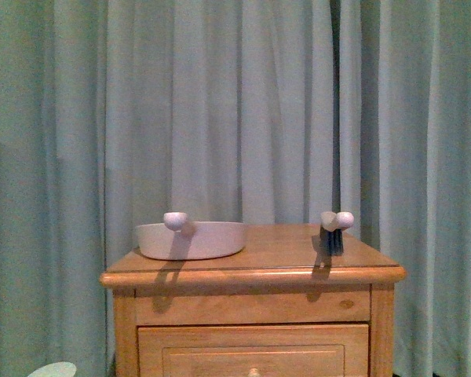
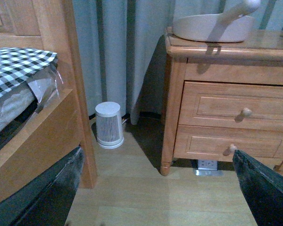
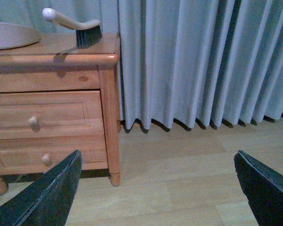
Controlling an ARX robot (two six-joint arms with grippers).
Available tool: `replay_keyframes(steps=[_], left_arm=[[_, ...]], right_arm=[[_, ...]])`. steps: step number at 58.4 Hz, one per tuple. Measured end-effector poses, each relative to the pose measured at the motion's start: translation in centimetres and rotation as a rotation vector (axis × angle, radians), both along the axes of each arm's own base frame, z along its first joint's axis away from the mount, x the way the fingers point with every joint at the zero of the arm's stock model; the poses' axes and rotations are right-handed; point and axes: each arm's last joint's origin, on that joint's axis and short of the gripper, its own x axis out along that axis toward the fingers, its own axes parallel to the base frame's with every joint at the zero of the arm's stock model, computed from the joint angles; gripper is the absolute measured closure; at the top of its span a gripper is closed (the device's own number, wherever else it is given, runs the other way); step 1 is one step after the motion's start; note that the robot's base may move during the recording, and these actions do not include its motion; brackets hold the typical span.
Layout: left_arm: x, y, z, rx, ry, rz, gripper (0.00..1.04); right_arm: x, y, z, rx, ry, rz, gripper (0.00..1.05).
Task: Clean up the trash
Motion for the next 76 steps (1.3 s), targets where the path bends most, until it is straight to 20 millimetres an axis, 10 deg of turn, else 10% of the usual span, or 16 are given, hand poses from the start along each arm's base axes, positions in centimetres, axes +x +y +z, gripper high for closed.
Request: replay_keyframes(steps=[76], left_arm=[[0.00,0.00,0.00,0.000,0.000,0.000,0.08]], right_arm=[[0.00,0.00,-0.01,0.000,0.001,0.000,0.07]])
